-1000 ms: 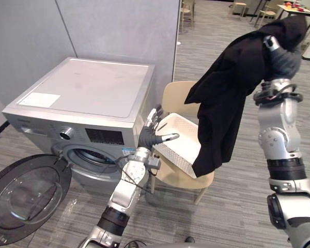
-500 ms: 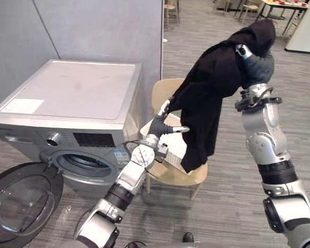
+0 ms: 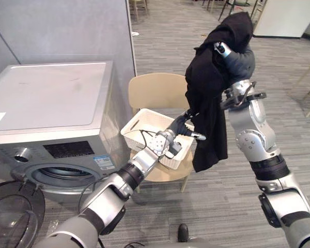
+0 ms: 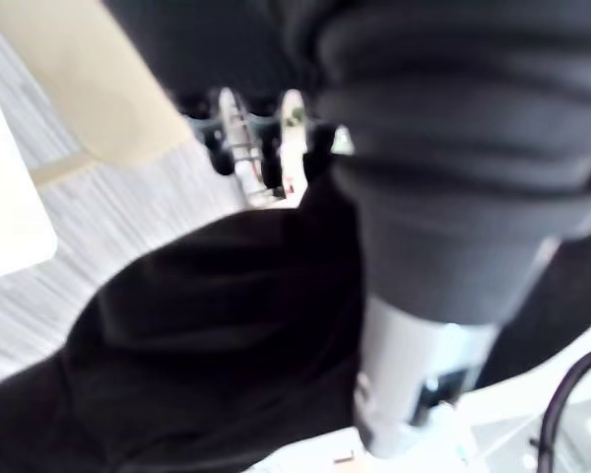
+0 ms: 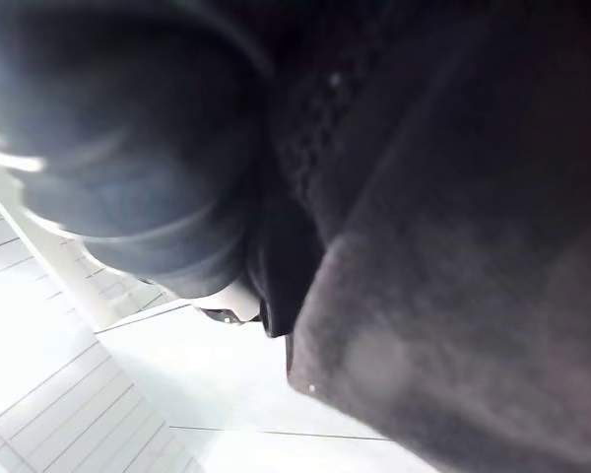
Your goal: Pick up the laundry basket with both hands and put the clothes into the washing machine.
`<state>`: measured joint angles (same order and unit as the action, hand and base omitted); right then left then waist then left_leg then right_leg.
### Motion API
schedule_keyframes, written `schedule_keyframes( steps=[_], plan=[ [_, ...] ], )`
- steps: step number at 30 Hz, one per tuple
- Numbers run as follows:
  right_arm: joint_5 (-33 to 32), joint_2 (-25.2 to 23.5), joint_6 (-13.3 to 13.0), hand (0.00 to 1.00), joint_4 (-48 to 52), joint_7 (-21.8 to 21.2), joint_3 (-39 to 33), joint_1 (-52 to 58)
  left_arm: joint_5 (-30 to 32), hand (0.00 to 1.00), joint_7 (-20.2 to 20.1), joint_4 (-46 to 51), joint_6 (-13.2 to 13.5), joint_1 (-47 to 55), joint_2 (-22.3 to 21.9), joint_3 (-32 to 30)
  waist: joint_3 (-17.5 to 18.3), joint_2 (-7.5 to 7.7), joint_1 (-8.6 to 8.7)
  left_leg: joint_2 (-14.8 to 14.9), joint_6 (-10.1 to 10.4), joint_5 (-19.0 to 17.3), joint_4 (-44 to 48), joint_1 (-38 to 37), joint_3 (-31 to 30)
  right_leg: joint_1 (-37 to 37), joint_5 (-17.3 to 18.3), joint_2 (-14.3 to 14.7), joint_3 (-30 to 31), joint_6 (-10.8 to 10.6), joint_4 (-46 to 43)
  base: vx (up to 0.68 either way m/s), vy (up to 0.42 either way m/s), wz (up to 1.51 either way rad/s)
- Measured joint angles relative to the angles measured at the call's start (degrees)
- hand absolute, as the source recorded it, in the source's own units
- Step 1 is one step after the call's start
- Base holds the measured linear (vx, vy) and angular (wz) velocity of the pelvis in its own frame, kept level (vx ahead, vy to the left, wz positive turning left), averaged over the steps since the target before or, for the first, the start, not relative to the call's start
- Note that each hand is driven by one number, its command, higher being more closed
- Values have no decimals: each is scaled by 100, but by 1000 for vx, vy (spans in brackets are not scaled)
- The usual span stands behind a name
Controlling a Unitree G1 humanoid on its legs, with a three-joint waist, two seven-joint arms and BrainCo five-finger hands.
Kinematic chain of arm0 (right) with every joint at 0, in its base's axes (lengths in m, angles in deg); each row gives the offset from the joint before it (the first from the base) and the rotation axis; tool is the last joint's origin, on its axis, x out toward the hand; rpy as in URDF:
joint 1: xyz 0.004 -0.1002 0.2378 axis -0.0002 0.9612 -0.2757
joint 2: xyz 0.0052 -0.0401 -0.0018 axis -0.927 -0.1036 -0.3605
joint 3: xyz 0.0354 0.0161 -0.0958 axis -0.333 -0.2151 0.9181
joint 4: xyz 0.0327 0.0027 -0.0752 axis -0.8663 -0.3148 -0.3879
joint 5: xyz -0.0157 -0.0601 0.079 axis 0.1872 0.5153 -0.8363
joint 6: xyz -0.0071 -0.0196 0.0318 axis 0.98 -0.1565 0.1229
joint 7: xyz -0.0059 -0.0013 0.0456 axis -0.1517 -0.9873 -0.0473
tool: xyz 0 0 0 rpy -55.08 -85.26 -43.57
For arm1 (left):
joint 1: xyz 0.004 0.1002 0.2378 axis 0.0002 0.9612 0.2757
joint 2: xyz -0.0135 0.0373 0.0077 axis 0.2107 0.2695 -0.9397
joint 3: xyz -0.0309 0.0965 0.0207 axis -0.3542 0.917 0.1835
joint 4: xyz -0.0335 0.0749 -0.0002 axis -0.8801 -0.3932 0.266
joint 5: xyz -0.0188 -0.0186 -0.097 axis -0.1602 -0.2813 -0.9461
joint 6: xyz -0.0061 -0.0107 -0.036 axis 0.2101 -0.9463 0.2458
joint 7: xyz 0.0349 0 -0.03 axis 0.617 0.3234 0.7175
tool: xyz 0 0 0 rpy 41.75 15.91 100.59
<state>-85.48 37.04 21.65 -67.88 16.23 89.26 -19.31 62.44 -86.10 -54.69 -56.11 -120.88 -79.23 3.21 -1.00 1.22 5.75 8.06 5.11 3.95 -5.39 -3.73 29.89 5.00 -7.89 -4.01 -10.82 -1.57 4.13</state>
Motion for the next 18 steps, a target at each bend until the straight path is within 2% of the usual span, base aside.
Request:
schedule_keyframes(
  steps=[9,18],
  plan=[
    [-6,-199,1,100,-1,4,205,-327,-519,100,172,-160,5,-245,20,-59,-3,5,167,28,97,-73,0,-118,198,108,-48,81,331,24,-2,-4,-14,-25],
    [-2,-299,-1,100,0,3,168,-182,-912,100,459,-11,11,-311,-194,-317,-9,13,168,90,96,-72,-1,-121,-1,-4,-39,75,145,19,13,-7,-2,11]
  ],
)
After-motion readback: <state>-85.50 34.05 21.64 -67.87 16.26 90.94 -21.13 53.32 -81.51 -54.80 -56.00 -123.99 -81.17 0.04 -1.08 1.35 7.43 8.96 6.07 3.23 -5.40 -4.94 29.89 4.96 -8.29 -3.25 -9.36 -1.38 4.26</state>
